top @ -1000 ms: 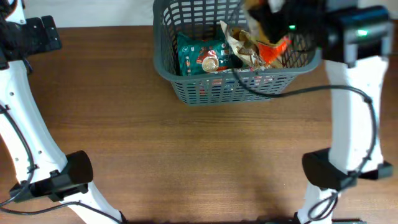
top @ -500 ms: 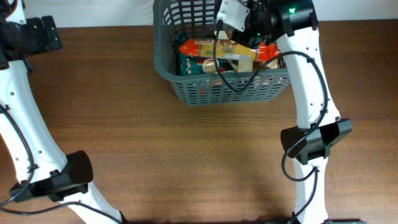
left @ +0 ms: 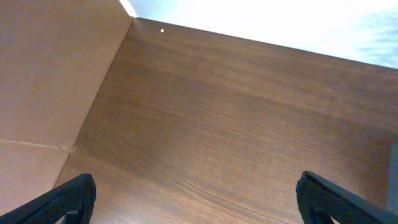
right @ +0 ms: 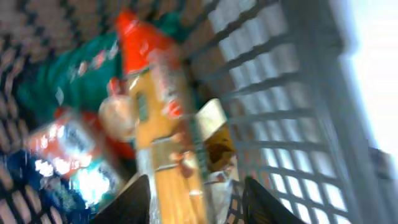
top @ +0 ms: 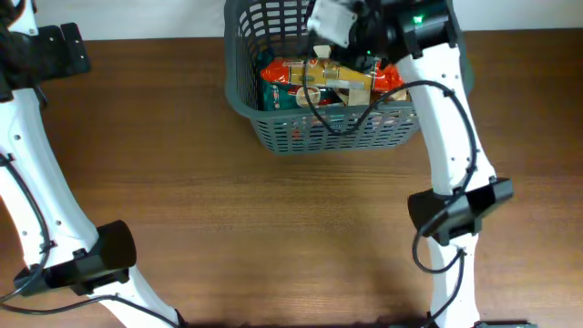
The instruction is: Pack container
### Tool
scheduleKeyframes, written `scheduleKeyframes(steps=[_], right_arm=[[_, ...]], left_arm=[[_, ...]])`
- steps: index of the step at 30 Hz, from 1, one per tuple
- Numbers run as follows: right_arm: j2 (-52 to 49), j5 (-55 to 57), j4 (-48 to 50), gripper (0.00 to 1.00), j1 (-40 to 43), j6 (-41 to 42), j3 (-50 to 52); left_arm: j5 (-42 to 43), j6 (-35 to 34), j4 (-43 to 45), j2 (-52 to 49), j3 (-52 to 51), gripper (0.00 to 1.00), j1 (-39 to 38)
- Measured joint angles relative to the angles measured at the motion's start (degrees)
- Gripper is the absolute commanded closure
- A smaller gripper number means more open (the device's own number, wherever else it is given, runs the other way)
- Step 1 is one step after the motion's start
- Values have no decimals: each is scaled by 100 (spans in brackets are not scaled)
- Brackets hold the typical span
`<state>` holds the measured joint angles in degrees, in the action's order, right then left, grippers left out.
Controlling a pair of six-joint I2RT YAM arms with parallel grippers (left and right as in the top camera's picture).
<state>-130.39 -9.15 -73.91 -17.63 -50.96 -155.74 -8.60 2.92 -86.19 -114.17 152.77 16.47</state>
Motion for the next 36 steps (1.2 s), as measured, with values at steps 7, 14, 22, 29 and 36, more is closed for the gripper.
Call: scheduleKeyframes(steps=[7, 14, 22, 29, 36], right_arm=[[1453, 28, 304, 46, 144, 1464, 7], [3097, 68, 579, 46, 1818, 2201, 177], [3923, -59, 1261, 33, 3530, 3195, 2299], [3941, -614, 960, 1, 3849, 3661, 3314], [3987, -839, 931, 1, 3849, 3748, 3314]], left_arm=[[-2, 0, 2, 0, 0, 1, 0], [-2, 0, 0, 0, 0, 1, 0], [-2, 0, 2, 0, 0, 1, 0], [-2, 0, 2, 0, 0, 1, 0], [-2, 0, 2, 0, 0, 1, 0]])
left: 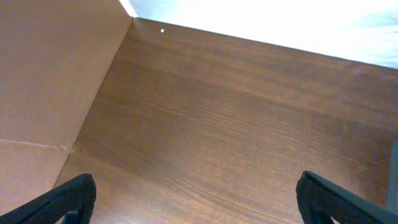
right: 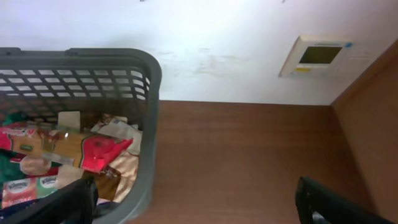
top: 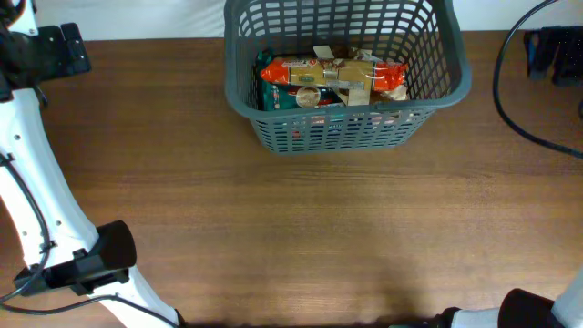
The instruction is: Pack container
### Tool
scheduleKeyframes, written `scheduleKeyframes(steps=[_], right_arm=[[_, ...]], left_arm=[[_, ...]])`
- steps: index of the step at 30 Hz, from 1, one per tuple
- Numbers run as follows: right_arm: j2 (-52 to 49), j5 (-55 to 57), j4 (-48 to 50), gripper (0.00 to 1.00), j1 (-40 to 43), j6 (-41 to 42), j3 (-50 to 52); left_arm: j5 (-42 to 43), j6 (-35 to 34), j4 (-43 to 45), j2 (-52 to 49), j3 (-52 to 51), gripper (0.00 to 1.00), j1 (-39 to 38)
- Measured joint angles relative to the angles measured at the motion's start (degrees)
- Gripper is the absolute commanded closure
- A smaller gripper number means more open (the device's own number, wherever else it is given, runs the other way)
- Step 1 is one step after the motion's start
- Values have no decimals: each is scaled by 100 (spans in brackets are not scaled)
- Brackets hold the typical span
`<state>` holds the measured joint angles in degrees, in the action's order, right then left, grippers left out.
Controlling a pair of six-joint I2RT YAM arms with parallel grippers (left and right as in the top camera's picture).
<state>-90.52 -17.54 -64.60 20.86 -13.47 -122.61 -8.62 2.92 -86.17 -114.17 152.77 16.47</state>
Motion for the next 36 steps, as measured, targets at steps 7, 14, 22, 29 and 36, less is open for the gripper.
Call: scheduleKeyframes(steps=[7, 14, 22, 29, 36], right_arm=[[0, -39, -142, 1, 0, 17, 0], [0, -42, -142, 1, 0, 24, 0], [0, -42, -142, 1, 0, 22, 0], [81, 271, -136, 1, 0, -4, 50], [1438, 466, 120, 1, -92, -4, 1847]], left_arm=[[0, 0, -2, 0, 0, 1, 0], [0, 0, 0, 0, 0, 1, 0], [2, 0, 0, 0, 0, 1, 0], [0, 0, 0, 0, 0, 1, 0], [0, 0, 0, 0, 0, 1, 0]])
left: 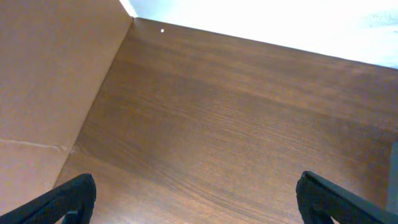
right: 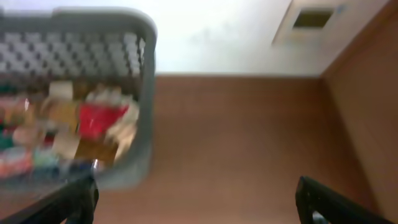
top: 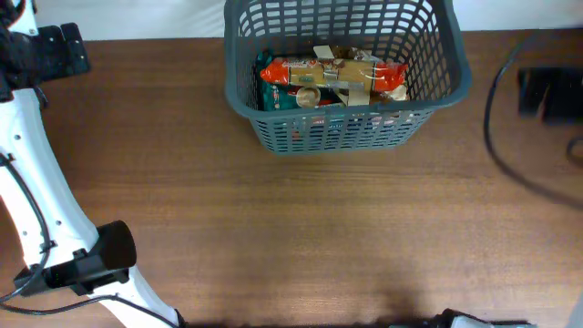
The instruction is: Pack container
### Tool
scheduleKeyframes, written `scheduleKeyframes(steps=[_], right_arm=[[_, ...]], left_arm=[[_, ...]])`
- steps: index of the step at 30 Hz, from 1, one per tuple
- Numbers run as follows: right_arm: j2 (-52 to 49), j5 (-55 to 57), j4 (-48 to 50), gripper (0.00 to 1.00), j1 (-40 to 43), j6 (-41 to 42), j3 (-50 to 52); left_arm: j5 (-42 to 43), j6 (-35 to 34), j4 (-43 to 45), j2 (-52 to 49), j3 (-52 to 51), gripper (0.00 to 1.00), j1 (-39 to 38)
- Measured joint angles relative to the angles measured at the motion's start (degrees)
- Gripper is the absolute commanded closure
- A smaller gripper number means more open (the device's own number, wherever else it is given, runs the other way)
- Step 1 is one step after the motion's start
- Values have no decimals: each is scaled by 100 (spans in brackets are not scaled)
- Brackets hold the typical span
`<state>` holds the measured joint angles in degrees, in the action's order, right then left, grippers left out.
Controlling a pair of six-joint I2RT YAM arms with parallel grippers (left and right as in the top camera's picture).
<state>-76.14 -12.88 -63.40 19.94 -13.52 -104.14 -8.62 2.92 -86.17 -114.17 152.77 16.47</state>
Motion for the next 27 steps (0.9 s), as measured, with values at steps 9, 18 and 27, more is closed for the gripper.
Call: scheduleKeyframes(steps=[9, 18, 27], right_arm=[[2837, 127, 2621, 1, -780, 0, 4433], [5263, 120, 2789, 1, -1283, 9, 7051], [7180, 122, 2793, 1, -1283, 4, 8553]], left_arm=[[-2, 0, 2, 0, 0, 1, 0], [0, -2, 0, 0, 0, 1, 0], [-2, -2, 0, 0, 0, 1, 0]])
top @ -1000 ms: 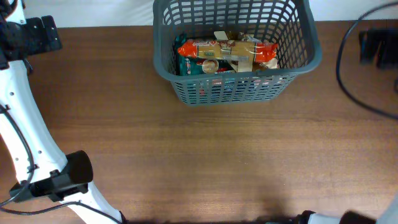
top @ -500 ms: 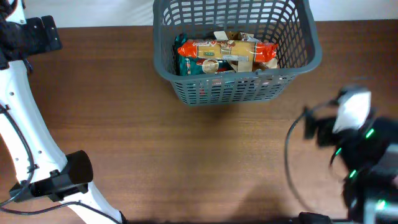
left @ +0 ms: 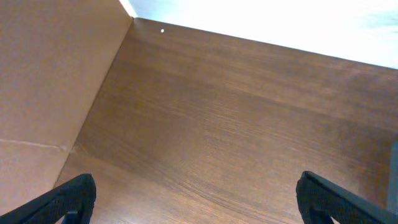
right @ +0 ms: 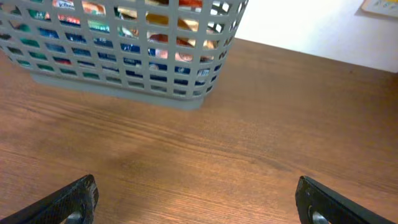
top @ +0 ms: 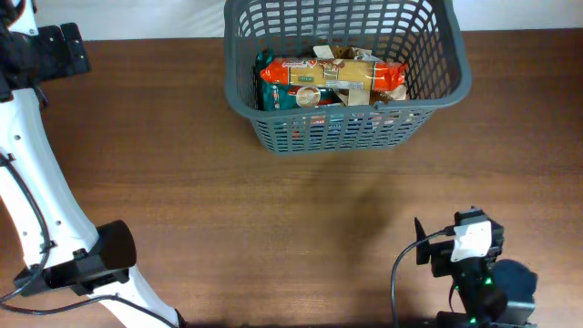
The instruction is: Pack container
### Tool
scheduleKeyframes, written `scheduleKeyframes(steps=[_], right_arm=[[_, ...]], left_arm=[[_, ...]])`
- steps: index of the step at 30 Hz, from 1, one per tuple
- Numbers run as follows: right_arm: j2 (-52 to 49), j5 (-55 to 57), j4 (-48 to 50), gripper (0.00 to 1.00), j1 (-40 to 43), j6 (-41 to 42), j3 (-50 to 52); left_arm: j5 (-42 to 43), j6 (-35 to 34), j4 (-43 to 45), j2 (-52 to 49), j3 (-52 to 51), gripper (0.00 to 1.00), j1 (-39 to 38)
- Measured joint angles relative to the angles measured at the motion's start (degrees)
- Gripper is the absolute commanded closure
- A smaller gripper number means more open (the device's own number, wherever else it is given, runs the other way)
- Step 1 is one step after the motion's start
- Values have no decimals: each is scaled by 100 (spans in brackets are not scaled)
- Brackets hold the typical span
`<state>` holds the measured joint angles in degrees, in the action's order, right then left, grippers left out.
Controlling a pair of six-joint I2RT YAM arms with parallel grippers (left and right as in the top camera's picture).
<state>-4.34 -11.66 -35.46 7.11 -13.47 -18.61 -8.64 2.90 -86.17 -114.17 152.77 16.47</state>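
A grey slatted basket (top: 273,128) stands at the back middle of the wooden table and holds several snack packets, with a long orange and red packet (top: 332,73) lying across the top. The basket (right: 124,74) also fills the upper left of the right wrist view. My right gripper (right: 196,202) is open over bare wood in front of the basket, its arm folded at the table's front right (top: 465,251). My left gripper (left: 199,199) is open over bare wood at the far left, nothing between its fingers.
The left arm (top: 36,137) runs along the table's left side, its base at the front left. A brown board (left: 43,81) borders the table on the left. A white wall lies behind the table.
My right arm has moved from the table's far right edge to a folded pose at the front right, its gripper now facing the basket's front wall. The left gripper has not moved.
My right gripper was first down inside the basket over the long orange packet. Then it was out of the basket at the far right, open and empty, with the packet lying on top of the others. Now the arm is folded at the front right.
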Motion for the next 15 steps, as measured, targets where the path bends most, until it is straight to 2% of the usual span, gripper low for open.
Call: scheduleKeyframes(steps=[3, 9, 15], right_arm=[[321, 0, 0, 1, 0, 2, 354], [345, 2, 0, 1, 0, 2, 846], [345, 4, 39, 1, 0, 2, 911]], left_arm=[[2, 2, -2, 0, 0, 1, 0], [4, 0, 0, 0, 0, 1, 0], [2, 0, 0, 0, 0, 1, 0]])
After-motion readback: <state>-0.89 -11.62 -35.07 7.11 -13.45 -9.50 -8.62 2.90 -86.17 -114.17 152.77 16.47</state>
